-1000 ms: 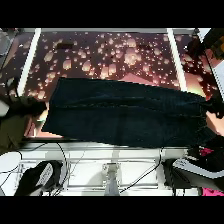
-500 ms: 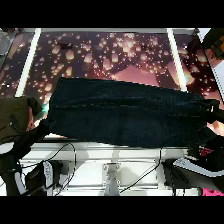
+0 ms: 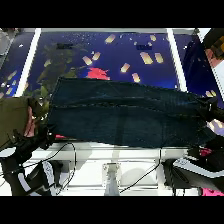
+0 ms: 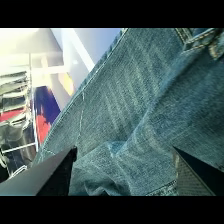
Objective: Fold the clothes and pants, and hang the long-sleeved shirts on hangers.
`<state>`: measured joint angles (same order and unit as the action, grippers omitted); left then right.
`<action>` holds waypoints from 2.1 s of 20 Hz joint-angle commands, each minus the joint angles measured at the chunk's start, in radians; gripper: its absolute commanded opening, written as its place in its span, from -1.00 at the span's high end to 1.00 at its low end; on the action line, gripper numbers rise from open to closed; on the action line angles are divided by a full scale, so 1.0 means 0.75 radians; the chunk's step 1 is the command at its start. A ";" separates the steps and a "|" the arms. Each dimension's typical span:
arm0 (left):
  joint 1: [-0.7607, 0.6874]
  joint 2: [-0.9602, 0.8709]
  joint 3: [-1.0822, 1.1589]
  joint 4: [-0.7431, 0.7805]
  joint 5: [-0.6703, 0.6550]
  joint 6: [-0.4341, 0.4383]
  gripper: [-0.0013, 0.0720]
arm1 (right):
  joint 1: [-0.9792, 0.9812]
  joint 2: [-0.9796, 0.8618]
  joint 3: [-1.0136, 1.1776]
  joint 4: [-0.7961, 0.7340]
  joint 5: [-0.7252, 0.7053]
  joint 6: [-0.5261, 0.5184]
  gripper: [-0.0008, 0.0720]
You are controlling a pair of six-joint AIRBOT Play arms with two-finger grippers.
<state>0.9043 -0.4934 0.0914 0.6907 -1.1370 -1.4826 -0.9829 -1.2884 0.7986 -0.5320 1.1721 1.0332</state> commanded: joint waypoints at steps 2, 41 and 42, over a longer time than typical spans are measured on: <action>0.013 0.001 0.025 0.262 -0.092 -0.119 -0.50 | 0.074 0.000 -0.001 0.001 -0.055 0.003 -0.91; -0.257 -0.415 0.166 -0.399 0.367 0.477 0.95 | -0.321 -0.016 0.202 -1.061 0.269 0.484 -0.86; -0.257 -0.415 0.166 -0.399 0.353 0.477 0.95 | -0.321 -0.021 0.202 -1.077 0.261 0.496 -0.85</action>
<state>0.7113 -0.8051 0.2146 0.3939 -0.8406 -1.1324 -1.2175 -1.2999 0.9497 -1.2400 1.3811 1.3651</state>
